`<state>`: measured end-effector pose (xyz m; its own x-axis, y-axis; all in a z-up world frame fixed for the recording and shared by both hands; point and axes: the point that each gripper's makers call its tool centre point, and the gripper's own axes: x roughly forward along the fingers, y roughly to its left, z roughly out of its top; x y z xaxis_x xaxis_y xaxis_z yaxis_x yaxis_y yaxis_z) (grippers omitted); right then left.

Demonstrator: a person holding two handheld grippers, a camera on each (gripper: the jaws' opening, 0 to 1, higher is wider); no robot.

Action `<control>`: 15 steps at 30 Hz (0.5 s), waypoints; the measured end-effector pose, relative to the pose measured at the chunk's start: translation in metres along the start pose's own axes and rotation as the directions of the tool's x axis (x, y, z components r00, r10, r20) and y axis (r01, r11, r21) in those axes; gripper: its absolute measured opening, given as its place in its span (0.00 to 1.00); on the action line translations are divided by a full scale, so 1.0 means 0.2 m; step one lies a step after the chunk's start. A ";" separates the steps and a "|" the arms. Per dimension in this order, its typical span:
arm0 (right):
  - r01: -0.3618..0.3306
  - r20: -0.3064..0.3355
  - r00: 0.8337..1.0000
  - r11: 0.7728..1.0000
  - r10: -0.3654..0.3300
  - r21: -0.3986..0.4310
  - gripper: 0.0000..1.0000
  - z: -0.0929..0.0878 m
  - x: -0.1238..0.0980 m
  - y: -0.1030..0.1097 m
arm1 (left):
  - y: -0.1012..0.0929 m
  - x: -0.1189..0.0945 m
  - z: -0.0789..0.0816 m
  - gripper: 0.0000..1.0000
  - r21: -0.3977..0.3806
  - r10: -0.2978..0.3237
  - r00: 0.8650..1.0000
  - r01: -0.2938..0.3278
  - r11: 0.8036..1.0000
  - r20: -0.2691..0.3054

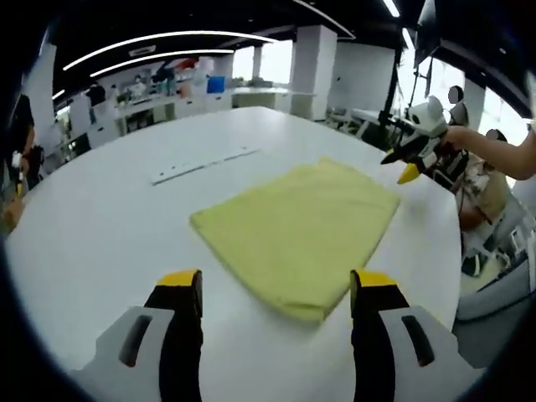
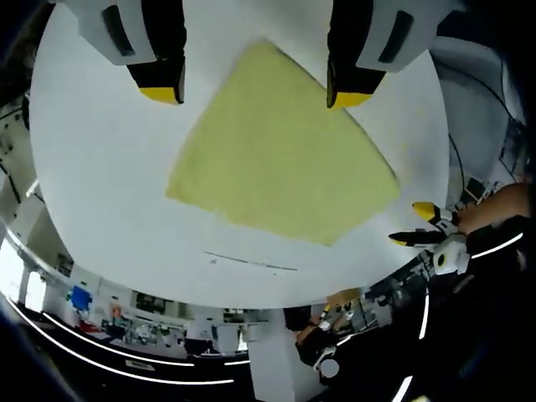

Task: Fold the garment on the visible template until the final outline fits inside the template.

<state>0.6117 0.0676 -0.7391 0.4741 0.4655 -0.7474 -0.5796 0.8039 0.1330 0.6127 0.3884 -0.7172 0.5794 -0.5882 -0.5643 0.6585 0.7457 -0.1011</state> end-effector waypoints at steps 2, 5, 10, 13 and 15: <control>-0.003 -0.003 1.000 1.000 0.003 0.000 0.62 -0.04 -0.01 0.02 | -0.02 -0.01 -0.02 0.63 -0.001 -0.002 1.000 0.002 1.000 0.004; -0.005 0.002 1.000 1.000 0.005 0.006 0.59 -0.09 -0.02 0.04 | -0.06 -0.01 -0.07 0.57 -0.008 -0.007 1.000 0.007 1.000 -0.010; -0.005 -0.012 1.000 1.000 0.006 0.026 0.54 -0.17 -0.02 0.08 | -0.07 -0.02 -0.14 0.49 -0.060 0.008 1.000 -0.008 0.998 0.000; 0.001 -0.008 1.000 0.999 -0.001 0.045 0.49 -0.20 -0.01 0.06 | -0.07 -0.01 -0.18 0.42 -0.108 0.018 1.000 -0.017 0.994 0.002; 0.005 -0.007 1.000 0.999 -0.004 0.051 0.44 -0.23 -0.01 0.07 | -0.08 0.00 -0.20 0.37 -0.137 0.019 1.000 -0.018 0.990 0.008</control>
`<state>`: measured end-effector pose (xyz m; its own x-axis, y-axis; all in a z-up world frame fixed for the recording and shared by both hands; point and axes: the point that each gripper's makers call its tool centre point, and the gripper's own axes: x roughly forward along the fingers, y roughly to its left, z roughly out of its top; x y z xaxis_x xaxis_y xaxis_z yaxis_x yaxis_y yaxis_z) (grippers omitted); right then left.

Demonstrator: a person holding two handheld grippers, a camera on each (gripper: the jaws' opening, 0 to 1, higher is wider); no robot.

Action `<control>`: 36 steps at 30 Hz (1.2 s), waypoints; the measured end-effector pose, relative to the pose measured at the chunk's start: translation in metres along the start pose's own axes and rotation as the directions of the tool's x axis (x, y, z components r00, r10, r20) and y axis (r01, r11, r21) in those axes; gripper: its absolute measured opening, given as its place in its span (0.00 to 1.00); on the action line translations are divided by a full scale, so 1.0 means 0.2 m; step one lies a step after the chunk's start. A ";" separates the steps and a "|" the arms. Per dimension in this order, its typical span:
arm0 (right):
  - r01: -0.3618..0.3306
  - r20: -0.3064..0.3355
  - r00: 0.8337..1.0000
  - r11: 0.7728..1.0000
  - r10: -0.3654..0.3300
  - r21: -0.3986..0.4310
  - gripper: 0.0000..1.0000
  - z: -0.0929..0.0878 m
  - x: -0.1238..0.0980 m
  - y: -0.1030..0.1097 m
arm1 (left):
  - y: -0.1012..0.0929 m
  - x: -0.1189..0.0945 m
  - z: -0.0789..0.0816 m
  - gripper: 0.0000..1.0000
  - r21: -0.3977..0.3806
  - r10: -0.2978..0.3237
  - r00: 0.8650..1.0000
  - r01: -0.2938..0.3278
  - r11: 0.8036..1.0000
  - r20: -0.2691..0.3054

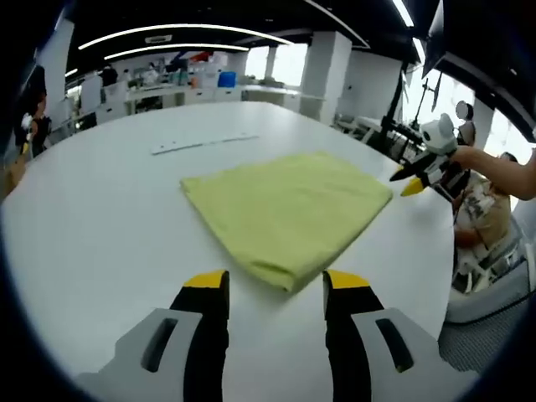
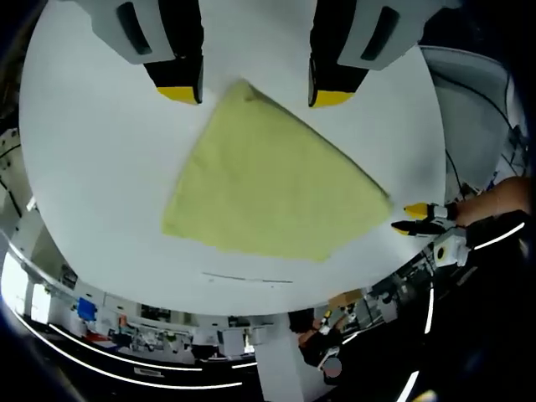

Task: Fold the garment on the visible template until the final outline fits inside the template.

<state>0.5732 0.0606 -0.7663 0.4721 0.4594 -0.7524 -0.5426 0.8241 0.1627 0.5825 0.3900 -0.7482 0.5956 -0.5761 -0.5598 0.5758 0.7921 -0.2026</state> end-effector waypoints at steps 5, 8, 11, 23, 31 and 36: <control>0.015 0.031 0.999 0.999 -0.016 0.030 0.28 -0.03 0.01 0.00 | -0.01 0.03 -0.05 0.31 -0.035 0.004 1.000 -0.004 0.999 0.012; 0.032 0.046 0.998 0.998 -0.034 0.050 0.22 -0.04 0.02 -0.02 | 0.00 0.04 -0.06 0.29 -0.040 0.014 1.000 -0.013 0.999 0.014; 0.037 0.059 0.997 0.997 -0.040 0.061 0.16 -0.05 0.04 -0.03 | -0.01 0.05 -0.06 0.23 -0.068 0.002 1.000 0.000 0.998 0.028; 0.037 0.106 0.993 0.984 -0.056 0.174 0.03 -0.06 0.06 -0.06 | -0.02 0.10 -0.09 0.09 -0.128 -0.013 0.999 0.019 0.992 0.043; 0.051 0.099 0.993 0.987 -0.066 0.151 0.00 -0.07 0.06 -0.05 | -0.03 0.11 -0.09 0.03 -0.130 -0.029 0.999 0.035 0.991 0.044; 0.055 0.102 0.992 0.988 -0.071 0.145 0.00 -0.07 0.06 -0.05 | -0.02 0.09 -0.08 0.00 -0.124 -0.033 0.998 0.039 0.992 0.048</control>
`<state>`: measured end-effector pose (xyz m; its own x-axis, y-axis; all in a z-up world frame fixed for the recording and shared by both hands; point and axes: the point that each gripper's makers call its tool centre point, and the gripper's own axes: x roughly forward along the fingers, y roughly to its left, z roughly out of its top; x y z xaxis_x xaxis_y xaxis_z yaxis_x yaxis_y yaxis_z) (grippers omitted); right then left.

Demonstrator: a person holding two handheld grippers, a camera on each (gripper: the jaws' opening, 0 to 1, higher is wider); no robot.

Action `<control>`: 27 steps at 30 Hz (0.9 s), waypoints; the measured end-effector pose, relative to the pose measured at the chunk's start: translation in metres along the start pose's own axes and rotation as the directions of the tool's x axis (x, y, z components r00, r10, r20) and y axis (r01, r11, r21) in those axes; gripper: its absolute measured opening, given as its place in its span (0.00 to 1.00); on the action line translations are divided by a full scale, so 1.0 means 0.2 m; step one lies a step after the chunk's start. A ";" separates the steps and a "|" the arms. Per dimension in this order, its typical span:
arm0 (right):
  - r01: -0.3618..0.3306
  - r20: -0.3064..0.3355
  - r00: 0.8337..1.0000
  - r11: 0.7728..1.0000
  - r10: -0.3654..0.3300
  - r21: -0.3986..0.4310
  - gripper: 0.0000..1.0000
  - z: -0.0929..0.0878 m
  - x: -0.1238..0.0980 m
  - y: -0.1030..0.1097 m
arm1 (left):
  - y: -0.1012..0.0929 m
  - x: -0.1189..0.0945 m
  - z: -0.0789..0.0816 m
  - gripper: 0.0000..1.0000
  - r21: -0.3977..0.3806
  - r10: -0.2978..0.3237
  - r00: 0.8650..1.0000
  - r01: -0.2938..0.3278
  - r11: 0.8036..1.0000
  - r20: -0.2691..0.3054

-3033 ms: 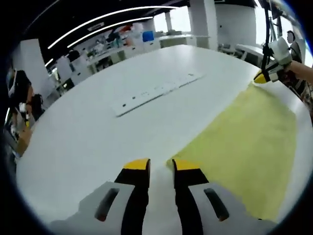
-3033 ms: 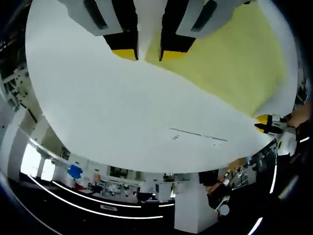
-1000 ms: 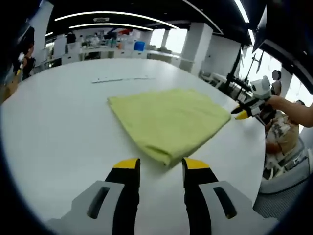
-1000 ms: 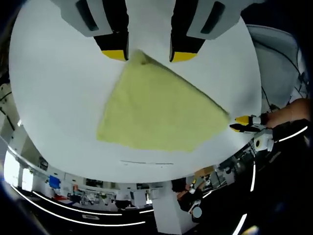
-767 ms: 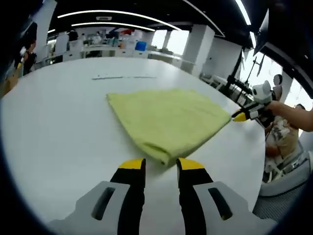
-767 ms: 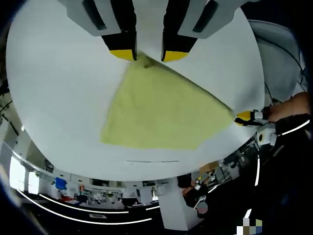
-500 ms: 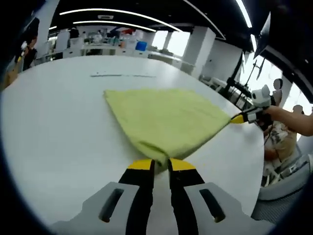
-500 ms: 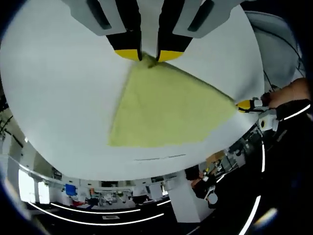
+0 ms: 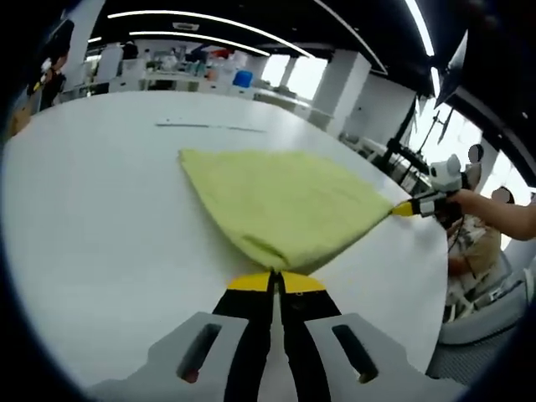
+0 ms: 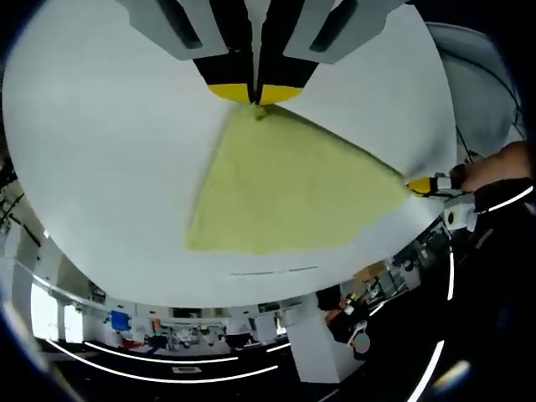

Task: Fold the garment on the visible template until the final outline fits inside the template.

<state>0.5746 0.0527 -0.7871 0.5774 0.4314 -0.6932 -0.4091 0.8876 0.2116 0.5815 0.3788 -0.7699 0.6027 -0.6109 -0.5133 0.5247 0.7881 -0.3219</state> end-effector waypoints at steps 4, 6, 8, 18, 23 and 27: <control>-0.003 -0.001 1.000 1.000 0.003 -0.015 0.00 0.00 0.00 0.00 | 0.01 -0.02 0.01 0.00 0.006 0.004 1.000 -0.004 1.000 0.007; -0.003 -0.003 1.000 0.999 0.003 -0.033 0.00 0.00 0.00 0.00 | 0.02 -0.02 0.01 0.00 0.009 0.009 1.000 -0.009 1.000 0.005; 0.000 -0.004 1.000 0.999 0.000 -0.043 0.00 0.00 -0.01 -0.01 | 0.03 -0.04 0.01 0.00 0.011 0.016 1.000 -0.016 1.000 0.002; 0.025 -0.014 1.000 0.996 -0.026 -0.091 0.00 0.01 -0.03 -0.04 | 0.06 -0.06 0.02 0.00 0.033 0.020 1.000 -0.019 0.999 -0.014; 0.033 -0.012 0.999 0.995 -0.034 -0.093 0.00 0.01 -0.04 -0.05 | 0.08 -0.05 0.00 0.00 0.025 0.037 0.999 -0.036 0.999 -0.028; 0.034 -0.023 0.999 0.994 -0.037 -0.101 0.00 -0.01 -0.04 -0.03 | 0.08 -0.05 -0.01 0.00 0.009 0.043 0.999 -0.043 0.999 -0.029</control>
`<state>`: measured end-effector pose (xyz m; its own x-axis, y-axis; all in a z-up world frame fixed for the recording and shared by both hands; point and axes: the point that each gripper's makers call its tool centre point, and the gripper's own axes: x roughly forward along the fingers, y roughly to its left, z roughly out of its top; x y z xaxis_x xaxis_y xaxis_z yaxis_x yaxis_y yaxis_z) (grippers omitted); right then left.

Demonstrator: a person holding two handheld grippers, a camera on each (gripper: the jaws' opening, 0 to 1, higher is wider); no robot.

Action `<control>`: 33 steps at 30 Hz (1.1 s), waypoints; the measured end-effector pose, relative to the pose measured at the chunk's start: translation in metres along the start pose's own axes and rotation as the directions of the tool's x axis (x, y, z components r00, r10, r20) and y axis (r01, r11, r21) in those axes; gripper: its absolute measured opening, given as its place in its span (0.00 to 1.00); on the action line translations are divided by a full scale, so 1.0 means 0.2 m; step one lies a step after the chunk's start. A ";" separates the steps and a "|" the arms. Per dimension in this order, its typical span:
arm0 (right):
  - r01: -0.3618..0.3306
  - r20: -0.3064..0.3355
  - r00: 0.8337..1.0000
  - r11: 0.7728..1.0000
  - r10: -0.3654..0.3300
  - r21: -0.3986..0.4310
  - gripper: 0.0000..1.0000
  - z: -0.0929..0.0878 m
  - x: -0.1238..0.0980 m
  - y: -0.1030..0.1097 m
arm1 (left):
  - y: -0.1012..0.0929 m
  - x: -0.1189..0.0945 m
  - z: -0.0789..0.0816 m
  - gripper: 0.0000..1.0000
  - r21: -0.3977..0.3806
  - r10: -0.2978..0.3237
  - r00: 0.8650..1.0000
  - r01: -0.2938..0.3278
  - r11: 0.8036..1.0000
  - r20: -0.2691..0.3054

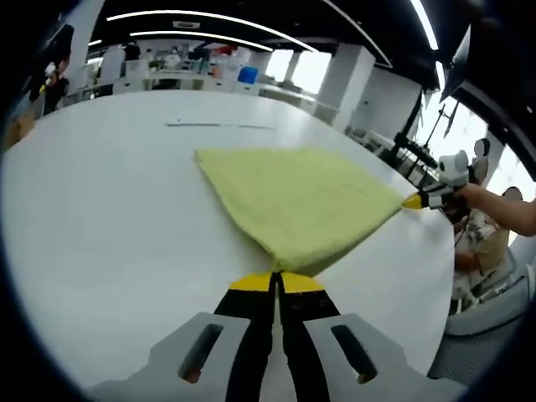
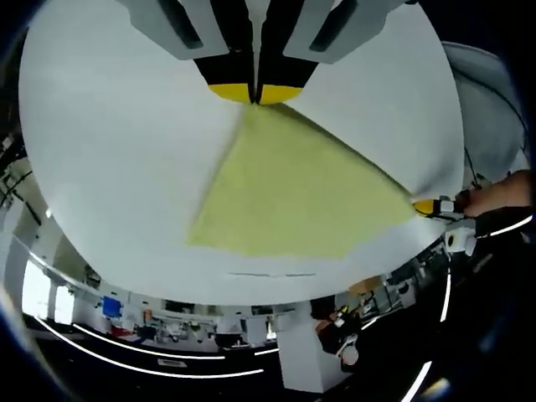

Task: Fold the garment on the visible template until the final outline fits inside the template.

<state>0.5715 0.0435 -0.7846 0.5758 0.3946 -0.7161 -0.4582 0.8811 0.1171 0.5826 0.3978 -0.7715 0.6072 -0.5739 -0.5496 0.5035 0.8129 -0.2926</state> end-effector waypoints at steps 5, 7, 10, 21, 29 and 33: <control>-0.005 -0.013 1.000 1.000 0.005 -0.010 0.00 -0.02 -0.01 0.00 | 0.00 -0.01 -0.02 0.00 -0.007 0.003 1.000 -0.003 1.000 0.002; -0.008 -0.015 1.000 1.000 0.008 -0.008 0.00 -0.02 -0.01 0.00 | -0.01 -0.01 -0.03 0.00 -0.003 0.002 1.000 -0.002 1.000 -0.003; -0.012 -0.020 1.000 1.000 0.012 -0.009 0.00 -0.03 -0.01 0.01 | -0.01 -0.02 -0.05 0.00 0.005 0.000 1.000 0.000 1.000 -0.011; -0.040 -0.041 0.998 0.999 0.039 -0.011 0.00 -0.10 -0.06 0.07 | -0.04 -0.07 -0.12 0.00 0.012 0.010 0.999 -0.010 1.000 -0.033; -0.045 -0.045 0.998 0.999 0.045 -0.007 0.00 -0.15 -0.11 0.10 | -0.07 -0.10 -0.17 0.00 0.010 0.013 0.999 -0.013 1.000 -0.044; -0.051 -0.045 0.998 0.999 0.051 -0.001 0.00 -0.17 -0.12 0.12 | -0.07 -0.12 -0.18 0.00 -0.004 0.022 0.999 -0.022 1.000 -0.036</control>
<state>0.5235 0.0463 -0.7871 0.5204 0.4267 -0.7397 -0.4875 0.8596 0.1529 0.5385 0.4041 -0.7827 0.5956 -0.5522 -0.5834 0.4876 0.8257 -0.2837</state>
